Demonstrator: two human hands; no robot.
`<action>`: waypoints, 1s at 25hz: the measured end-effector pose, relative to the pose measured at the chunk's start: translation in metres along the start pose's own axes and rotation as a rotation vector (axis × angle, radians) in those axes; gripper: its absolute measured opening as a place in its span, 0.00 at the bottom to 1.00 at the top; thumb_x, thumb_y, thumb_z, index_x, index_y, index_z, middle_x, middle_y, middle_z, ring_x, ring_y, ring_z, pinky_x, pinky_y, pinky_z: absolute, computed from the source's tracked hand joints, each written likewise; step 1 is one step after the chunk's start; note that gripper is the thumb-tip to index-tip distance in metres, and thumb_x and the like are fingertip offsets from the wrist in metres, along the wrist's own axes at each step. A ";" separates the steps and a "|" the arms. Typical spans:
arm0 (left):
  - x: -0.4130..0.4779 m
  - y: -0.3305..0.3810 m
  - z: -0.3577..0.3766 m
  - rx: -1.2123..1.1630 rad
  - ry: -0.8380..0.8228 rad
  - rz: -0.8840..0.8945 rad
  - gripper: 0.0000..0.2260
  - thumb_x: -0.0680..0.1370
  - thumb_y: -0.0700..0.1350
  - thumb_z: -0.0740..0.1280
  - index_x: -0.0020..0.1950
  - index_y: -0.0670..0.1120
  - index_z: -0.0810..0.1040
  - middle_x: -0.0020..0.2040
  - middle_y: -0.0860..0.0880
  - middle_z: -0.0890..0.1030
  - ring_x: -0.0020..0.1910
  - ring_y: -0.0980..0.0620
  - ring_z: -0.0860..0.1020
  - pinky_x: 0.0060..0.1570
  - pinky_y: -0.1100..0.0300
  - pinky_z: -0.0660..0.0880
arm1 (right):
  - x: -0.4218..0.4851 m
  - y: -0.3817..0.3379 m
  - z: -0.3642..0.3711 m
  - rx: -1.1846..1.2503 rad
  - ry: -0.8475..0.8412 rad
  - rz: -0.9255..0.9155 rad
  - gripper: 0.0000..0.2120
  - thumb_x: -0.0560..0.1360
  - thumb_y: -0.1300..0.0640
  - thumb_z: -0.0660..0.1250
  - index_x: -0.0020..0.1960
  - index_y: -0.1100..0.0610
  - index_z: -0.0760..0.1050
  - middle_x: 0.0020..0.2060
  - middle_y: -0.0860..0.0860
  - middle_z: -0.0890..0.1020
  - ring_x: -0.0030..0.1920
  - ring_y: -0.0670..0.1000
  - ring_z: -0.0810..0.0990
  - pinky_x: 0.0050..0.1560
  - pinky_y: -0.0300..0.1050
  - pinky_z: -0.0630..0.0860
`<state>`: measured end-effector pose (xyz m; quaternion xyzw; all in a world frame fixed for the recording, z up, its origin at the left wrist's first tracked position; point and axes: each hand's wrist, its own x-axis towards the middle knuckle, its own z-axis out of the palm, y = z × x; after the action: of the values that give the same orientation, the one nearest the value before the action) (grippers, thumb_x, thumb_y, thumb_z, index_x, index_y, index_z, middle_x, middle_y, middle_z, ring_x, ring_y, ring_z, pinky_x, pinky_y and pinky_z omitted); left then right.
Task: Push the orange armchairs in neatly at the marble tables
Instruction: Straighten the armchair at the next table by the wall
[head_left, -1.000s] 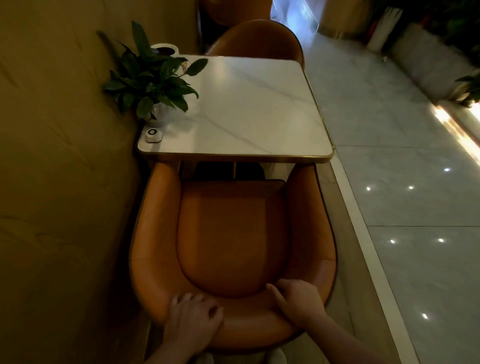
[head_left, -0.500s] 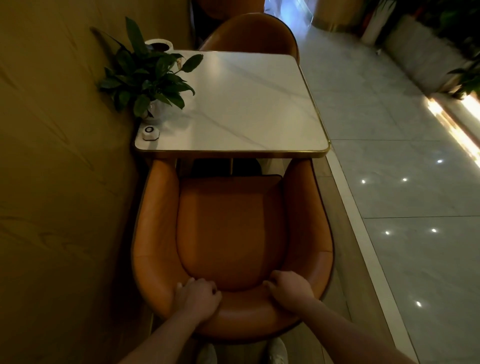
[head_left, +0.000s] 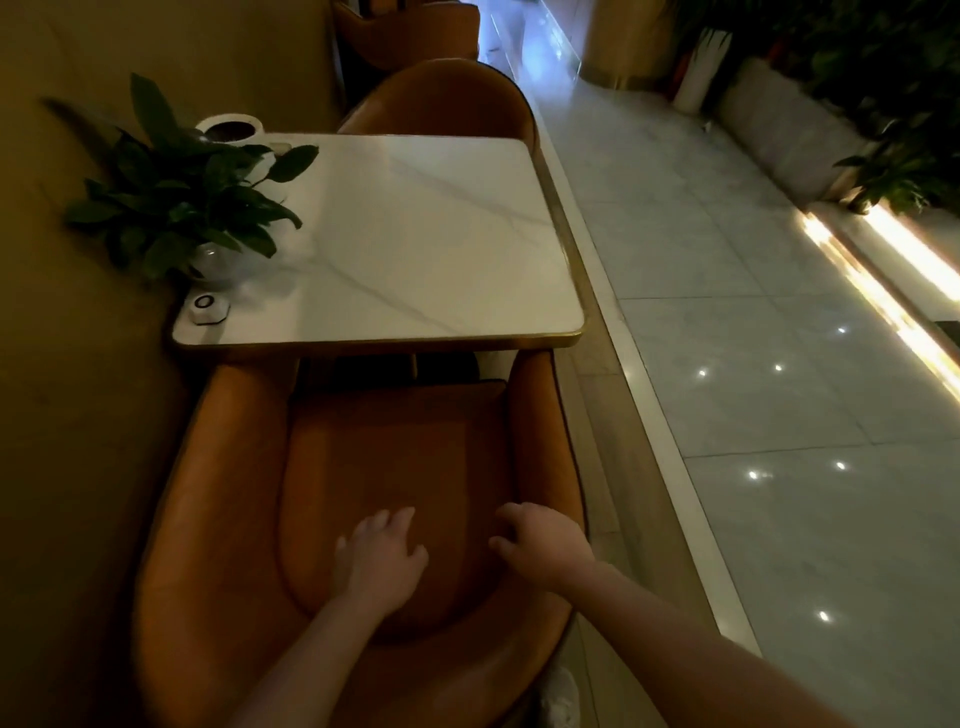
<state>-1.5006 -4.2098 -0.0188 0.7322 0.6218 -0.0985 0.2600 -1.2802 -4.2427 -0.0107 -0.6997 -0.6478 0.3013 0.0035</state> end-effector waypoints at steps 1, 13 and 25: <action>0.007 0.018 -0.002 0.013 0.013 -0.006 0.26 0.82 0.58 0.57 0.80 0.54 0.58 0.78 0.50 0.64 0.76 0.48 0.62 0.74 0.46 0.59 | 0.008 0.013 -0.013 -0.006 -0.001 -0.016 0.21 0.80 0.44 0.63 0.70 0.50 0.70 0.60 0.49 0.79 0.57 0.50 0.79 0.51 0.44 0.78; 0.066 0.203 -0.046 0.003 0.193 -0.007 0.28 0.82 0.59 0.57 0.80 0.55 0.54 0.80 0.49 0.59 0.79 0.49 0.57 0.77 0.44 0.56 | 0.039 0.145 -0.160 0.069 0.121 -0.124 0.22 0.80 0.40 0.60 0.70 0.49 0.71 0.59 0.49 0.80 0.56 0.48 0.80 0.52 0.46 0.78; 0.171 0.314 -0.093 0.010 0.260 0.031 0.27 0.83 0.58 0.56 0.81 0.52 0.55 0.80 0.47 0.60 0.79 0.48 0.58 0.76 0.44 0.58 | 0.114 0.232 -0.255 0.097 0.199 -0.118 0.23 0.80 0.40 0.61 0.71 0.48 0.69 0.63 0.48 0.79 0.59 0.48 0.79 0.56 0.45 0.77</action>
<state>-1.1804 -4.0449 0.0613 0.7495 0.6384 -0.0022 0.1750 -0.9640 -4.0784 0.0594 -0.6857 -0.6691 0.2607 0.1193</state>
